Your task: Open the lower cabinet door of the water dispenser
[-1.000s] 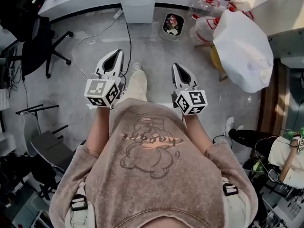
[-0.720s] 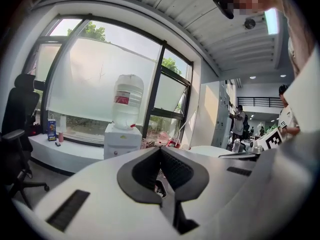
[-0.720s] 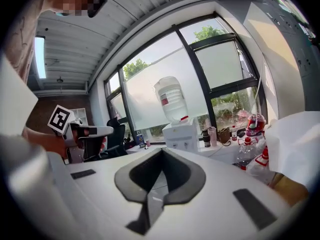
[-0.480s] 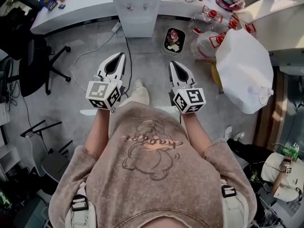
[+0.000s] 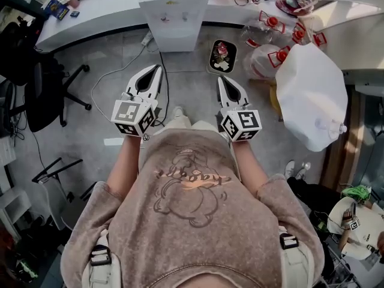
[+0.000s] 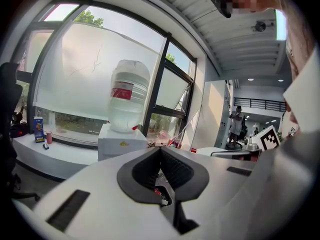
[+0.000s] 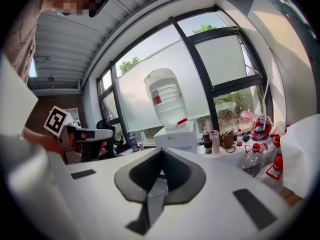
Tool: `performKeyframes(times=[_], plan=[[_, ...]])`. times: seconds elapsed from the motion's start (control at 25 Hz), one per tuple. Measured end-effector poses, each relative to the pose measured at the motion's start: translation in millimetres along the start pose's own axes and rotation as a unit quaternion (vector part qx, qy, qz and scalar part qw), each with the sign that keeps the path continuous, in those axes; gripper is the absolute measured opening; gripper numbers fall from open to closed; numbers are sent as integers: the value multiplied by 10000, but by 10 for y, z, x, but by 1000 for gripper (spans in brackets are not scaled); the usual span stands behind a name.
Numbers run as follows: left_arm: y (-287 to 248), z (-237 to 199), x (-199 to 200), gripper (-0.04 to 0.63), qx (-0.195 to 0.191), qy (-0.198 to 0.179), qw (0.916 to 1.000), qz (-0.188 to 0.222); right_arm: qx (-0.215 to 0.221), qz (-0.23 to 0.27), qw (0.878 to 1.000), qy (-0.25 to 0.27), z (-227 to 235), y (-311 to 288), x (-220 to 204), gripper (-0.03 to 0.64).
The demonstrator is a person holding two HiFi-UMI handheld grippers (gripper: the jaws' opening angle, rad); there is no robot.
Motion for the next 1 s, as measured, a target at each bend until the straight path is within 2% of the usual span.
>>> performKeyframes(times=[0.48,0.8,0.92,1.0], plan=[[-409,-249,-45,17,185,-1,9998,83,293,-152,9994,-32,223,-436,-103,6],[-852,-582,-407,17,104,-35,9998,169,330,-47,9994,24,468,-976,-376,6],[-932,-754,-584,17,61,22,9998,192,531,153,9984,72,444,-1139,-458,5],[-939,-859,-682,17,9,29,9998,206,724,164,9971,138,356,-1227,-527,167]])
Point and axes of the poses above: the fingertips, and each gripper's own axes: y backward along the fingers, z to its right, x out of its top, the point moved 3 cm from there along y, backward along the fingers, and after that the axes turned 2 degrees about z, right-handed, at the moved point
